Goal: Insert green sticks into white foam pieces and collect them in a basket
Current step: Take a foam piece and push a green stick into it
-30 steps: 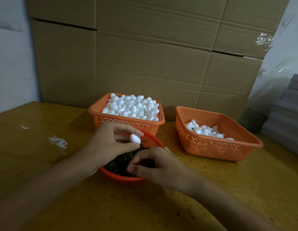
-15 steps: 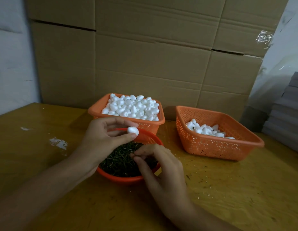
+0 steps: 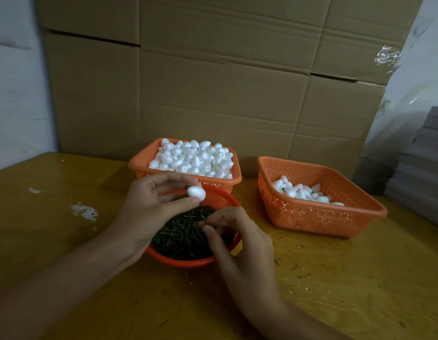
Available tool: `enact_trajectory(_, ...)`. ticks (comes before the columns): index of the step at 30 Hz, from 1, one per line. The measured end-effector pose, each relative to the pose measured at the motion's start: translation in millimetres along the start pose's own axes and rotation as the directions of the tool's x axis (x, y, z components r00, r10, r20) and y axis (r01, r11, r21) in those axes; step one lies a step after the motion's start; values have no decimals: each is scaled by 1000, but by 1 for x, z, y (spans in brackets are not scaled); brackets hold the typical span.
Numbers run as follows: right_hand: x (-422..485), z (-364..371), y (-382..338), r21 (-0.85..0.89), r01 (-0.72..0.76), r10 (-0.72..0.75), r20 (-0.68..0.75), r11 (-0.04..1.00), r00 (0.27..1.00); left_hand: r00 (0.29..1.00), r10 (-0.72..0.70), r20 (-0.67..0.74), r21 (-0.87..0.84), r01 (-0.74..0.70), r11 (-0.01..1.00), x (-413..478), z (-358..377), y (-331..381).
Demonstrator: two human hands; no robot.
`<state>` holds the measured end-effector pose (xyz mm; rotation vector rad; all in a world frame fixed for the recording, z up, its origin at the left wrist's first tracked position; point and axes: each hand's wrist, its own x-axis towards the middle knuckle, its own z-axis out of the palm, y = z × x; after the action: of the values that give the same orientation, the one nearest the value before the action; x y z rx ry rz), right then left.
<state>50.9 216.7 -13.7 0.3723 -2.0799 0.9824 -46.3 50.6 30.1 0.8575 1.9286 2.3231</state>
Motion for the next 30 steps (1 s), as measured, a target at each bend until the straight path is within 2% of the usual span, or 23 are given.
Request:
enact_trajectory(3, 1, 0, 1, -39, -16, 17, 15, 999, 1000, 1000, -21, -2, -69, 21, 997, -1, 1, 1)
enact_trajectory(30, 2, 1, 3, -58, -32, 33, 13, 998, 999, 998, 35, 59, -138, -27, 990, -1, 1, 5)
